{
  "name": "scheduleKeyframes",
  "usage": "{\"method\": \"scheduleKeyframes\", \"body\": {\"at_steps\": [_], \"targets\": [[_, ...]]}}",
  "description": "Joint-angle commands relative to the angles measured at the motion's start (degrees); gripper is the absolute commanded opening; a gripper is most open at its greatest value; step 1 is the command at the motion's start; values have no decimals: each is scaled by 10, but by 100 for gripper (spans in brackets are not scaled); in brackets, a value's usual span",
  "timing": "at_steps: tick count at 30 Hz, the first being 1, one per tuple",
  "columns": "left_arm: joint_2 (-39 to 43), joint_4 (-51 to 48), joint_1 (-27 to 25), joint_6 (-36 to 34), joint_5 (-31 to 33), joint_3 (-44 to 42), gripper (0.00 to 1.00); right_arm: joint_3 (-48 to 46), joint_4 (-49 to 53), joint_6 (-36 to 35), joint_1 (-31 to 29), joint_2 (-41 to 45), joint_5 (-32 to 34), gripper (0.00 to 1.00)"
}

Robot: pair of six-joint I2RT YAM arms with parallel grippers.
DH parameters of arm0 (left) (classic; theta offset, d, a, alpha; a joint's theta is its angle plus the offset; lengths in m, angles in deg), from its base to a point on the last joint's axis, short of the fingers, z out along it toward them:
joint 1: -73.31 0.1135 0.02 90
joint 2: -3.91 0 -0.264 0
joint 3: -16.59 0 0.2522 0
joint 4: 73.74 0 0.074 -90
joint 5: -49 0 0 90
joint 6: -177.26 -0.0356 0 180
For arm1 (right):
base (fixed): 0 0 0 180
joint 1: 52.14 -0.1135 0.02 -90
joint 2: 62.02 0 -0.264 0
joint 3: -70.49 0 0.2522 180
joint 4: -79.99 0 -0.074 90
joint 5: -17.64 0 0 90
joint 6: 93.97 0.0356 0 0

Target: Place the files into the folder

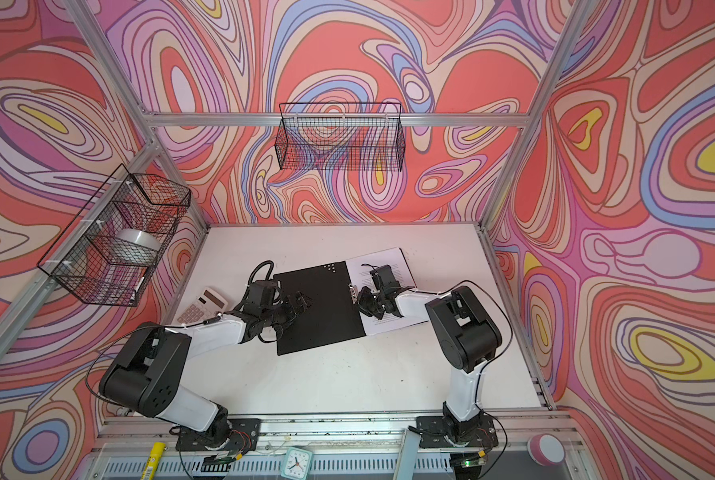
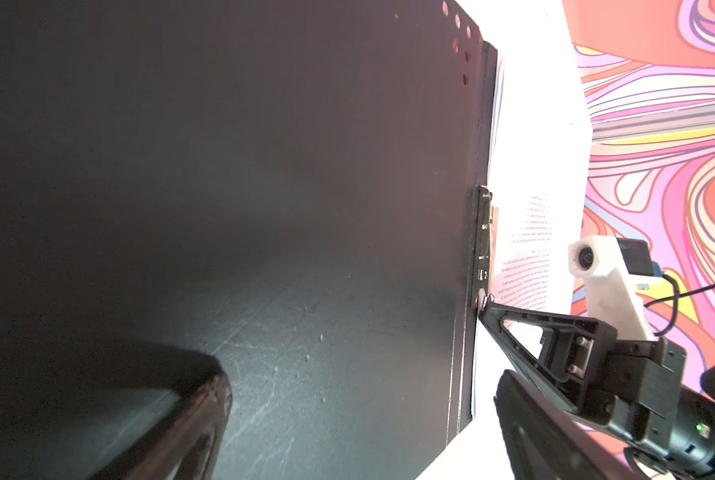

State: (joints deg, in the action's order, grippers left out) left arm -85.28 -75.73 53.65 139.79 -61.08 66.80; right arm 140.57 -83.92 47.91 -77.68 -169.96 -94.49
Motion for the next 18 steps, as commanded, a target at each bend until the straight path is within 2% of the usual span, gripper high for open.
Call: {"method": "scheduleKeyframes", "body": {"at_steps": [1, 5, 9, 13, 18], "targets": [[-43, -142, 11, -15, 55, -30, 100, -42, 164, -2, 11, -77, 144, 0], [-41, -140, 12, -18, 56, -29, 100, -48, 159, -2, 10, -92, 146, 0], [-40, -138, 11, -19, 54, -32, 100, -55, 137, 2, 7, -101, 117, 0], [-35, -137, 11, -16, 55, -38, 100, -36, 144, -3, 6, -62, 100, 0], [-39, -135, 11, -17, 55, -38, 100, 25, 198, -29, 6, -12, 95, 0]]}}
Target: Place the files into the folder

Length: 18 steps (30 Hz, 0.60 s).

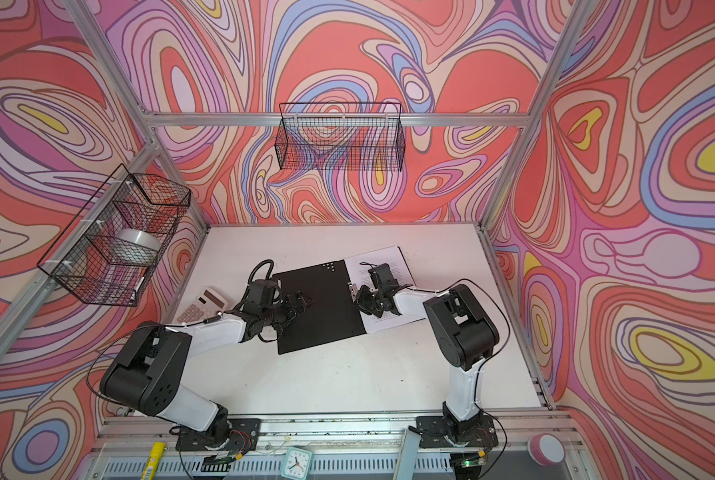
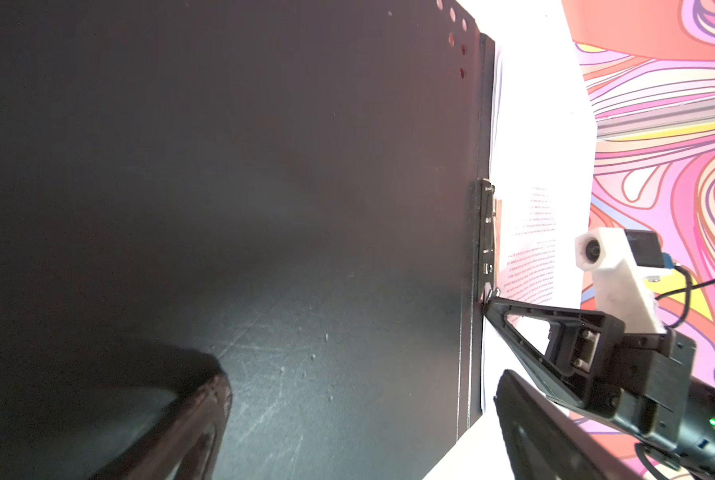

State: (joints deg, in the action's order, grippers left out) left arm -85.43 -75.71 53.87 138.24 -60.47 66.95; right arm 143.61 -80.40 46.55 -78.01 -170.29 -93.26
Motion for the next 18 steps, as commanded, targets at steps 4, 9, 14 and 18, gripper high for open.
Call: {"method": "scheduleKeyframes", "body": {"at_steps": [4, 9, 14, 18], "targets": [[-42, -128, 9, 1, 47, -41, 100, 22, 185, -17, 10, 1, 83, 0], [-46, -125, 9, 1, 46, -43, 100, 29, 191, -17, 10, 0, 91, 0], [-52, -124, 9, 0, 44, -41, 100, 25, 188, -12, 10, 6, 95, 0], [-56, -122, 9, 0, 42, -40, 100, 38, 208, -24, 11, -6, 110, 0]]}}
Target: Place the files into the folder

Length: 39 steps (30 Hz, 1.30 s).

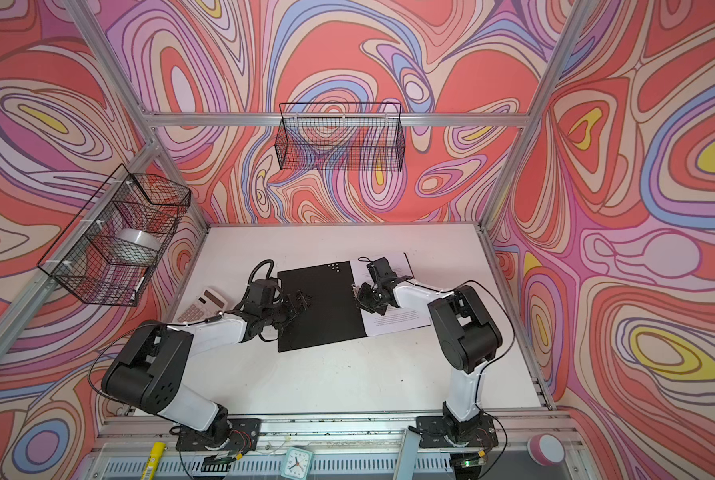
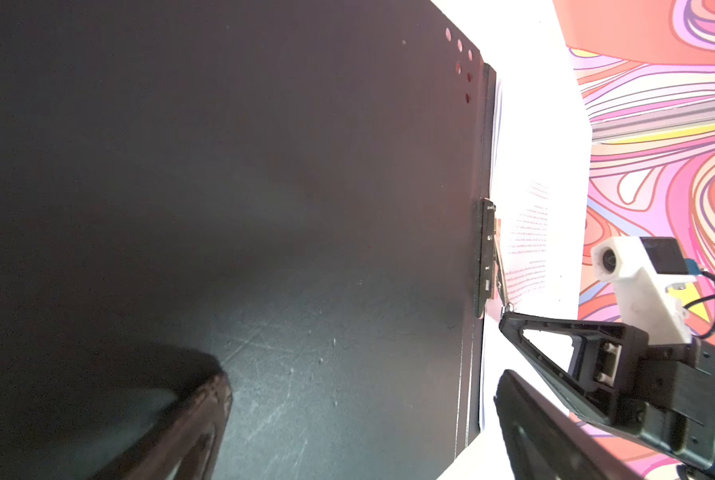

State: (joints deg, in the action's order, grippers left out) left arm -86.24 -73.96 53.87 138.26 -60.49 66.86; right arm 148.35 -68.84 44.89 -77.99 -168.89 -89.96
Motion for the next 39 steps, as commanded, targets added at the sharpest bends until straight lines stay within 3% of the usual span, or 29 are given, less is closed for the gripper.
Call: {"method": "scheduleKeyframes", "body": {"at_steps": [1, 16, 39], "targets": [[-49, -140, 11, 0, 43, -40, 100, -11, 92, -8, 11, -22, 81, 0], [-55, -141, 11, -2, 44, -39, 100, -21, 100, -42, 8, -90, 133, 0], [-45, -133, 11, 1, 19, -33, 100, 18, 29, -11, -10, -61, -28, 0]]}}
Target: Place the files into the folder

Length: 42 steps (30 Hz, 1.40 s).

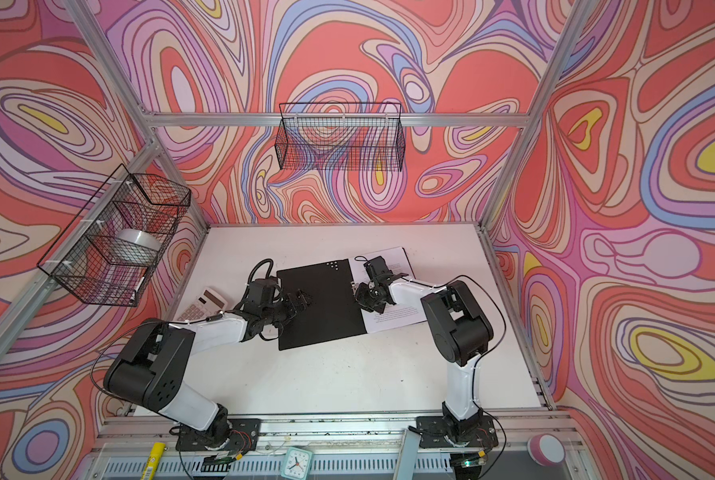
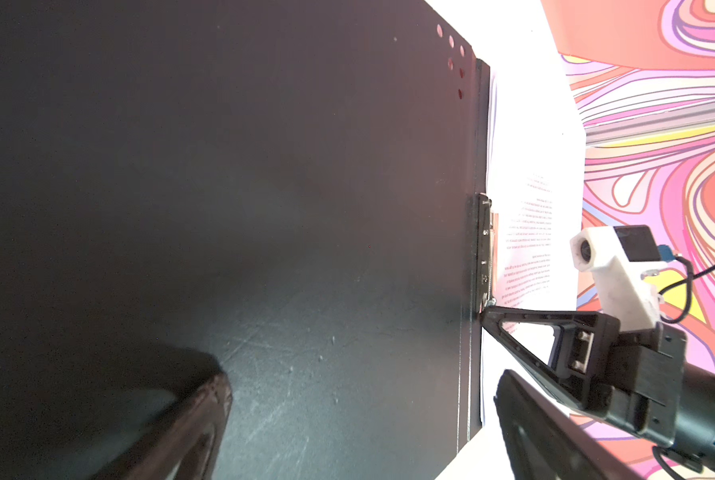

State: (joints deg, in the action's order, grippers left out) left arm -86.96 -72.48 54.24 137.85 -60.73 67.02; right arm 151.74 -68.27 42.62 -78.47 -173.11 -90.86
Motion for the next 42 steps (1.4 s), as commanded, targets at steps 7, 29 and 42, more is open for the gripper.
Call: {"method": "scheduleKeyframes", "body": {"at_steps": [7, 29, 42], "targets": [[-27, -150, 8, 7, 11, -28, 100, -28, 0, 22, -5, -23, -36, 0], [85, -311, 8, -95, -39, 125, 100, -1, 57, -112, 43, 127, 4, 83], [168, -401, 148, -138, -8, 76, 100, -4, 10, -157, 257, 92, 42, 98]]}}
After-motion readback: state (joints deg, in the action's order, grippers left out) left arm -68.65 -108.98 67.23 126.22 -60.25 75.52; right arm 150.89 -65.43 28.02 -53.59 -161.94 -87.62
